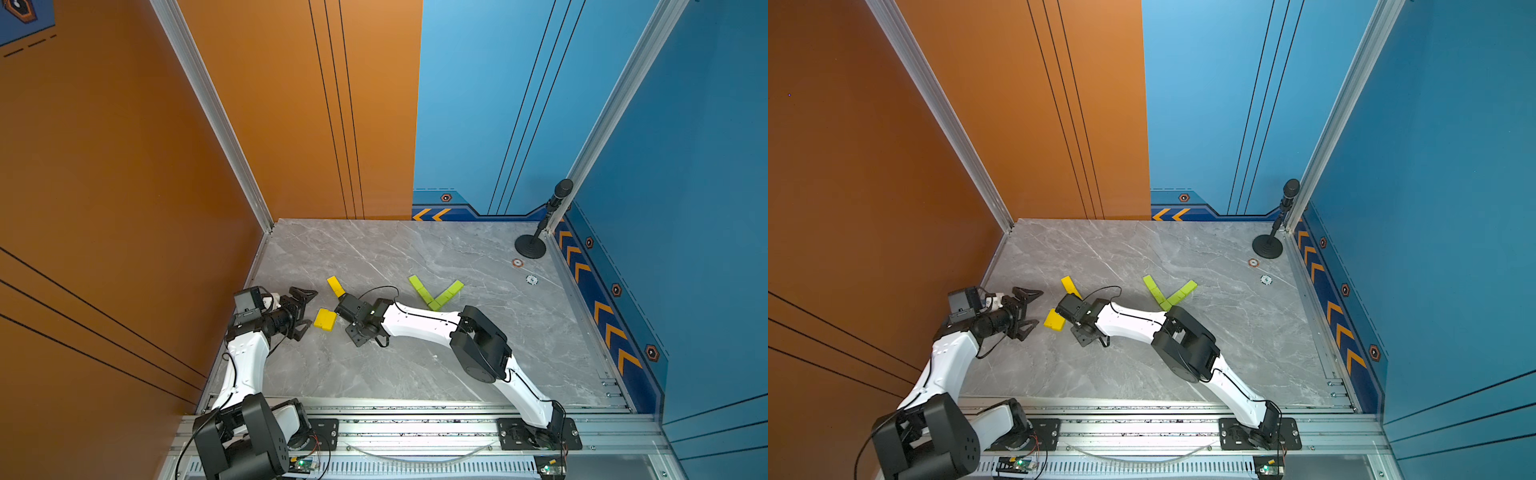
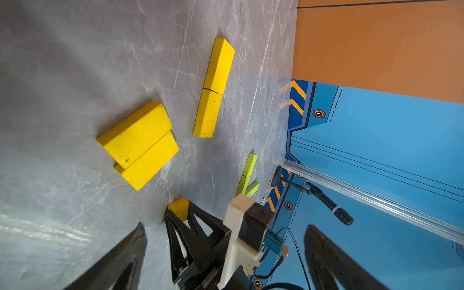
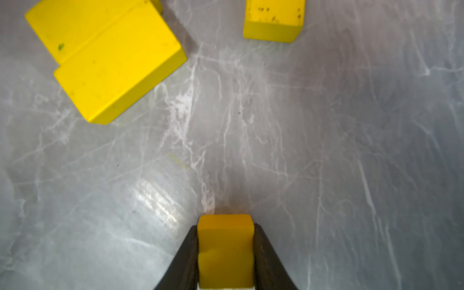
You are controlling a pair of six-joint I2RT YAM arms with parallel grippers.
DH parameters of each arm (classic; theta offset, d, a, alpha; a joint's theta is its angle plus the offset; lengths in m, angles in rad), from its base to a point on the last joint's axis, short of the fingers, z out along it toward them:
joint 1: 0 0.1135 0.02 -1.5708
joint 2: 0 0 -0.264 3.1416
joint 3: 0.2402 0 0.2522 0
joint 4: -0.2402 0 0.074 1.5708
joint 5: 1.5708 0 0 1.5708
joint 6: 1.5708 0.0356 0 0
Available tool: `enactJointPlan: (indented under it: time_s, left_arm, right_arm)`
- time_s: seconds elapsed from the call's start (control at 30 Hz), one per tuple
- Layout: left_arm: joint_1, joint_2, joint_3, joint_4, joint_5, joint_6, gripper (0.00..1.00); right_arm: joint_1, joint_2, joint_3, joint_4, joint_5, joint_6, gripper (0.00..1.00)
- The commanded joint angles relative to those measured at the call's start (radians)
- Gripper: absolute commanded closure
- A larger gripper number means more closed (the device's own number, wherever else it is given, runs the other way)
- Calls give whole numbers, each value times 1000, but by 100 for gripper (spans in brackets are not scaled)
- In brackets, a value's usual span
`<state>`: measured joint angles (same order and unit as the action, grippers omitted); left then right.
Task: Assemble the letter v with building blocks
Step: Assemble the building block at the center of the board.
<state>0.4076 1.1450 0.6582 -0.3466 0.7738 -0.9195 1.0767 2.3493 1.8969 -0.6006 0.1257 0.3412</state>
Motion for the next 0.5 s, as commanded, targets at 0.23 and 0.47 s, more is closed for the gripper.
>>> enactJointPlan:
  time_s: [0.23,0.47]
  left_arm:
    - [0,54,59,73,-45,55,2]
    - [-9,89,50,113,-60,78,2]
  right_arm:
    - [-22,121,152,-50,9,21,68]
    - [-50,211,289,-88,7,-19,66]
